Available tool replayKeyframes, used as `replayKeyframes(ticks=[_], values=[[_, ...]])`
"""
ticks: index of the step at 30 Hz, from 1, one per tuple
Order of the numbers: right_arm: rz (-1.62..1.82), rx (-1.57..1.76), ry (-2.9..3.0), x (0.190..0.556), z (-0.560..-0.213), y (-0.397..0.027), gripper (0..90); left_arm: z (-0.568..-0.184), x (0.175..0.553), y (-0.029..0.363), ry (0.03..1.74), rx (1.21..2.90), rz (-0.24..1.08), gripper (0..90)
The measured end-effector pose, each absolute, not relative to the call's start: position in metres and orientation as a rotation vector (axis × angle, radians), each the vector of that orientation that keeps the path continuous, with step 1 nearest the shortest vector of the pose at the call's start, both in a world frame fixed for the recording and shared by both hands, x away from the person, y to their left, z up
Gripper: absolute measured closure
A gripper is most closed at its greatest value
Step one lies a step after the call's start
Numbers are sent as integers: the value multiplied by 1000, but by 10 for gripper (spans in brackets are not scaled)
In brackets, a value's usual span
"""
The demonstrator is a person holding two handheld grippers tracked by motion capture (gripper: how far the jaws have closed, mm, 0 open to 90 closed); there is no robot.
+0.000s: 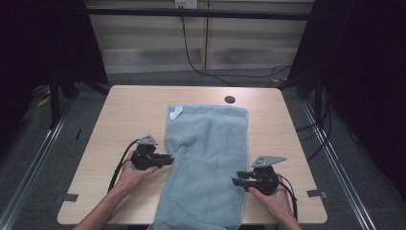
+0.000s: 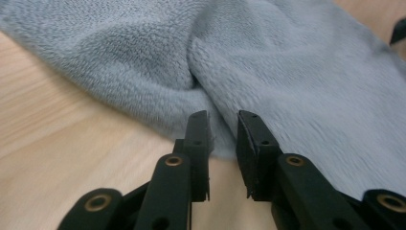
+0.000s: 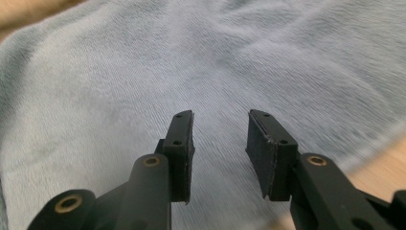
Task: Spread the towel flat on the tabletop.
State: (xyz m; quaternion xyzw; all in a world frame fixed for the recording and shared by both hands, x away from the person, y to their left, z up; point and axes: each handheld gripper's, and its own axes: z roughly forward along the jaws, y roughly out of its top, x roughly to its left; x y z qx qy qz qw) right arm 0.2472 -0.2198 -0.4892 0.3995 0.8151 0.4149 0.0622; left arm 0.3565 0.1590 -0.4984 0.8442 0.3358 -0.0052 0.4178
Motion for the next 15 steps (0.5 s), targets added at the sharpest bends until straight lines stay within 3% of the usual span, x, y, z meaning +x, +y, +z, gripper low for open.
replayKeyframes(ticks=[5, 10, 15], values=[[1194, 1187, 2520, 254, -501, -208, 613, -505, 360, 147, 827, 2114, -23, 711], [1152, 1168, 2497, 259, -501, -215, 660, -503, 369, 144, 840, 2160, 74, 806], [1088, 1179, 2454, 272, -500, -229, 694, -504, 382, 149, 892, 2140, 155, 813]])
